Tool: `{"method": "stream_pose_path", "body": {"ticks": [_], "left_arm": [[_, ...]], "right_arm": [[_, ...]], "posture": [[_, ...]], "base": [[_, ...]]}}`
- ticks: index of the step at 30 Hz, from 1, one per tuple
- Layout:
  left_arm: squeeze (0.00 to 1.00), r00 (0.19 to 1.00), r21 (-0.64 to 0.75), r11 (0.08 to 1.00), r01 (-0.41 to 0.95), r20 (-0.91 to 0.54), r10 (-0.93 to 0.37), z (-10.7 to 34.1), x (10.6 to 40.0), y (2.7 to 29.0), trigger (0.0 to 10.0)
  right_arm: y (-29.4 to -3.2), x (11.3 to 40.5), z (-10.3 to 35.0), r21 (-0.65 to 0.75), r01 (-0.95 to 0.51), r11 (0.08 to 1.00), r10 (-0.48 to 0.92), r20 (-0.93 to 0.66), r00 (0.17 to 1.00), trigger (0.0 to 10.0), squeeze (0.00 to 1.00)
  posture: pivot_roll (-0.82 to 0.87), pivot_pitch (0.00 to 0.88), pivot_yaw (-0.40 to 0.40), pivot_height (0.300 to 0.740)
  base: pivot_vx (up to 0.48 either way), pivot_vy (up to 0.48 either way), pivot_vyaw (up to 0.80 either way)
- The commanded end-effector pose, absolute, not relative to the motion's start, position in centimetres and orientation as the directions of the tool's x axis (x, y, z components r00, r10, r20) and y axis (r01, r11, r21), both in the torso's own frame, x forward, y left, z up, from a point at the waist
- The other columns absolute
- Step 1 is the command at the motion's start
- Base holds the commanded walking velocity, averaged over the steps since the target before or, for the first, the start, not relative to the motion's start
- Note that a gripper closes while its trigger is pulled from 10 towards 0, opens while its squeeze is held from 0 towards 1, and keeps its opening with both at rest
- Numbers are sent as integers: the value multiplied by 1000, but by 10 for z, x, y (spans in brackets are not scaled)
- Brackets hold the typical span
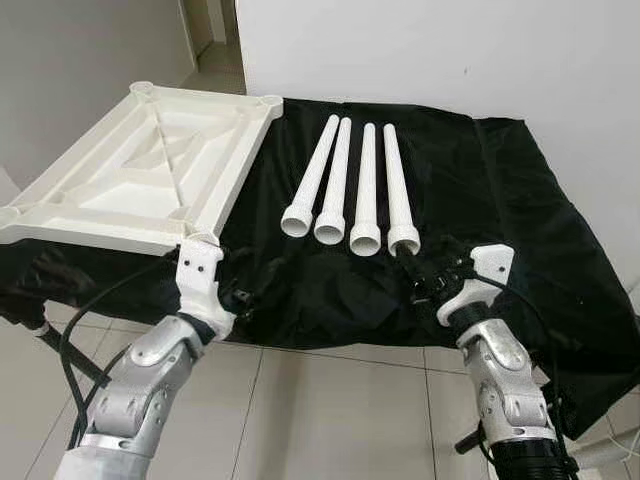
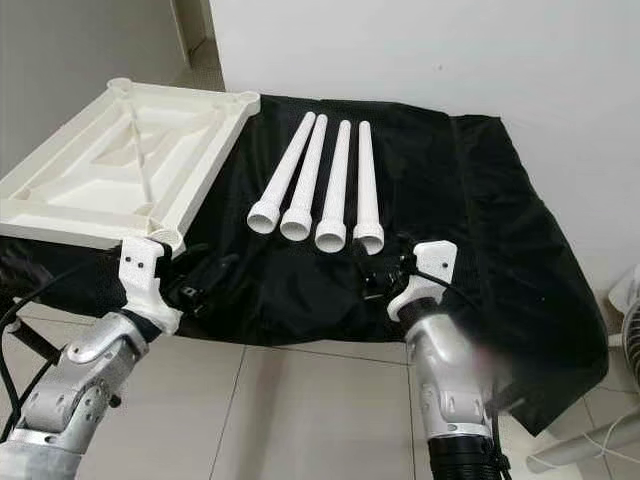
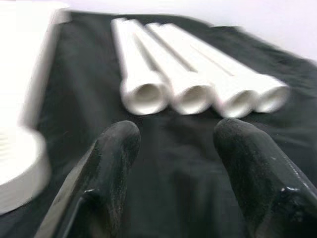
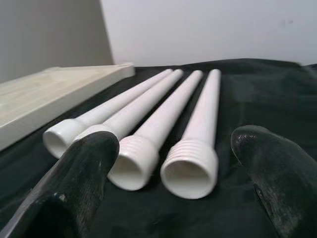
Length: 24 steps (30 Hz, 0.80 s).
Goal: Building children table
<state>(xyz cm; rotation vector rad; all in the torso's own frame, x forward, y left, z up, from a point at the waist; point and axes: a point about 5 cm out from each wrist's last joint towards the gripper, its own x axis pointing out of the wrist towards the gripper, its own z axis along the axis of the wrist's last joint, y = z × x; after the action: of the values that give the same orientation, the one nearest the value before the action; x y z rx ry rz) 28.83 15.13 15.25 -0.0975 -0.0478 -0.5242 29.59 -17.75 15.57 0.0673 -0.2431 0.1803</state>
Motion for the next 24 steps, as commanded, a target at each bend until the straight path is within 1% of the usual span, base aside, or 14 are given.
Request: {"method": "stream_pose_path", "body": {"ticks": [1,3,8,11,13,15,17,19,24], "left_arm": [[0,925,-93,921,378,19,-378,148,294,163,10000],[0,952,-81,949,304,6,-305,152,302,171,10000],[0,959,-81,955,284,14,-284,157,306,172,10000],[0,973,-46,975,217,90,-212,164,315,173,10000],[0,975,-115,971,212,100,-201,159,313,173,10000],[0,975,-115,971,212,100,-201,159,313,173,10000],[0,977,-146,969,200,106,-186,156,308,172,10000],[0,979,-156,968,196,90,-183,147,301,170,10000],[0,981,-172,967,186,80,-174,143,294,171,10000]], "right_arm": [[-178,298,155,43,-159,986,144,241,960,10000,0],[-176,301,157,29,-136,990,125,242,962,10000,0],[-174,302,158,5,-116,993,111,248,962,10000,0],[-171,302,160,1,-71,997,68,264,962,10000,0],[-172,300,159,4,-38,999,35,267,963,10000,0],[-172,300,159,4,-38,999,35,267,963,10000,0],[-172,295,159,12,-23,1000,19,273,962,10000,0],[-169,289,152,0,-24,1000,23,248,969,10000,0],[-167,285,148,-26,-25,999,31,244,969,10000,0]], "posture": [[-33,3,25,740],[-32,0,28,740],[-32,0,31,740],[-36,0,35,740],[-39,0,35,740],[-39,0,35,740],[-41,3,35,740],[-46,5,33,740],[-44,10,32,740]], "base": [[0,0,0],[0,0,0],[0,0,0],[0,0,0],[0,0,0],[0,0,0],[0,0,0],[0,0,0],[0,0,0]]}}
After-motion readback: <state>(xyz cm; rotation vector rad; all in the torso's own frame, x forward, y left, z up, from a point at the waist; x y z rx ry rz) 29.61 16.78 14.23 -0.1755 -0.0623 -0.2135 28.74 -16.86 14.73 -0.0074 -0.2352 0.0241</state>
